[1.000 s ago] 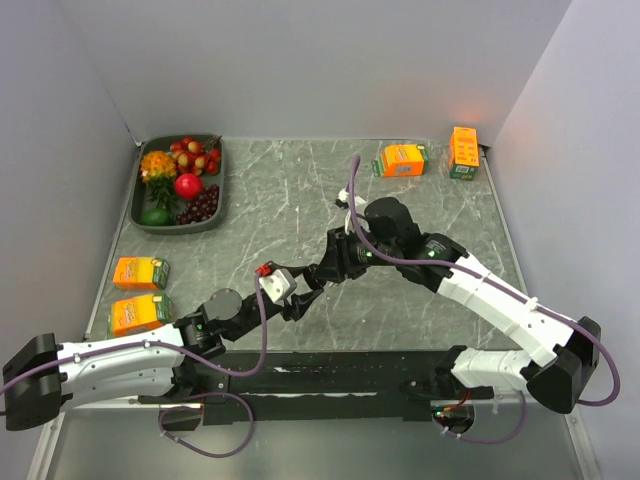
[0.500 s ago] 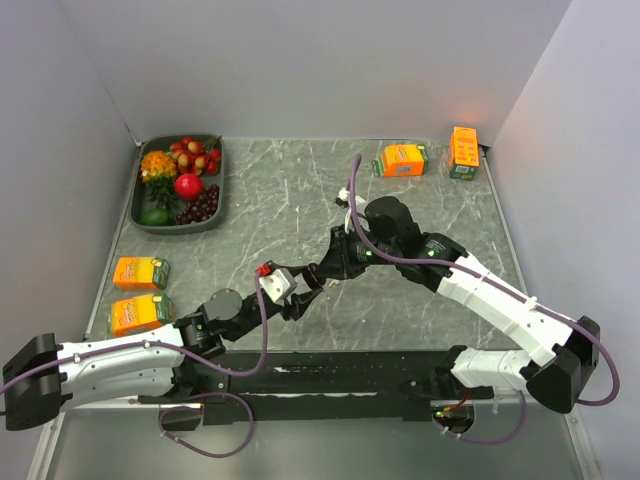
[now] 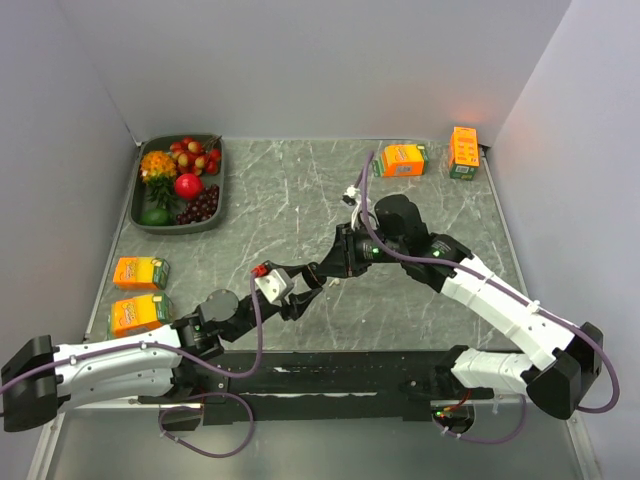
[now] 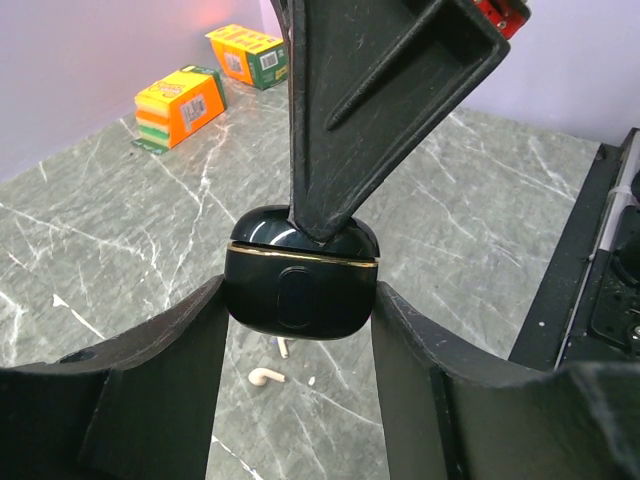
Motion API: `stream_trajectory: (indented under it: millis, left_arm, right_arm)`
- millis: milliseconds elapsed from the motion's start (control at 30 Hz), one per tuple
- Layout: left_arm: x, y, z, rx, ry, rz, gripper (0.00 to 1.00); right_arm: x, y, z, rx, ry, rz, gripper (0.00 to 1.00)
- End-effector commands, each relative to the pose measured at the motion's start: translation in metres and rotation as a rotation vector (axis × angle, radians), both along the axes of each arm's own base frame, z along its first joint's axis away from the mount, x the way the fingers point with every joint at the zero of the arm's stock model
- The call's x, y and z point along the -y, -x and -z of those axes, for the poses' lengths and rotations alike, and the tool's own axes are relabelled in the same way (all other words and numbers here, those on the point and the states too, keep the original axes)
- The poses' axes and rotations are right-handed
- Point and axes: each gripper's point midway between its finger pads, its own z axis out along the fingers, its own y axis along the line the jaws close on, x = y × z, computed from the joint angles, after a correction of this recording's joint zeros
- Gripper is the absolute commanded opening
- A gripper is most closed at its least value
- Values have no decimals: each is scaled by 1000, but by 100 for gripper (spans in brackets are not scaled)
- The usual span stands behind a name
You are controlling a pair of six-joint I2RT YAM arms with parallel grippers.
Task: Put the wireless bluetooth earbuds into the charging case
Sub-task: Open the charging case.
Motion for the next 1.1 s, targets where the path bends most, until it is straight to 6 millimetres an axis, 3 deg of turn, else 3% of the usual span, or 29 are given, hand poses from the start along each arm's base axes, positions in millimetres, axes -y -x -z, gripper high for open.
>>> stream_trajectory:
  millis: [0,367,867,1067]
  left_arm:
    - [-2,6,-63,81,171,21,1]
    - [-4,8,-70,88,199,24,1]
    - [-5,9,-73,92,220,24,1]
    - [-5,8,-73,93,224,22,1]
  right_arm:
    - [9,-6,-4,15,-26,26,0]
    - [9,-5,-8,-29,-101,3,0]
    - [2,16,-43,-102,-389,-174,0]
    - [0,21,-44,-153,-452,-222,0]
